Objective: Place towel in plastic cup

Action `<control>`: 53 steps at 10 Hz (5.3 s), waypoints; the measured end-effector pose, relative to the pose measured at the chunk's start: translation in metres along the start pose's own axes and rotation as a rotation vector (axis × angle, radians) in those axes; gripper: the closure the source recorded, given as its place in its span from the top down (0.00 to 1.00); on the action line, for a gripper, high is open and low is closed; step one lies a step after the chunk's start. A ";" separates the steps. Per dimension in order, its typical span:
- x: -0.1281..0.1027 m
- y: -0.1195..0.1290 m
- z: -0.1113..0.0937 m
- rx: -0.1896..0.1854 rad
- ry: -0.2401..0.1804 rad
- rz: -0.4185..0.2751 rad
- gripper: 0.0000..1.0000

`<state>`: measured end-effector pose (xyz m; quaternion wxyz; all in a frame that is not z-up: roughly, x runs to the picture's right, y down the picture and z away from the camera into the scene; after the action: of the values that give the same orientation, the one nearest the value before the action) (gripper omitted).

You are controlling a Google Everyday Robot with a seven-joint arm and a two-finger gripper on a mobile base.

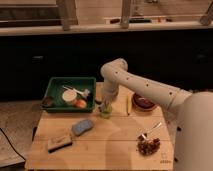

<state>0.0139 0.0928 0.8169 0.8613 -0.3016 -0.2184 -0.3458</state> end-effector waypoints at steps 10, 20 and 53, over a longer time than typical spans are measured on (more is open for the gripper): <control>0.006 -0.002 0.003 0.007 -0.012 0.014 0.80; 0.008 -0.006 -0.007 0.023 0.021 -0.003 0.80; 0.007 -0.006 -0.006 0.023 0.019 -0.003 0.80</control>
<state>0.0154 0.0819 0.8188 0.8662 -0.2880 -0.2145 -0.3475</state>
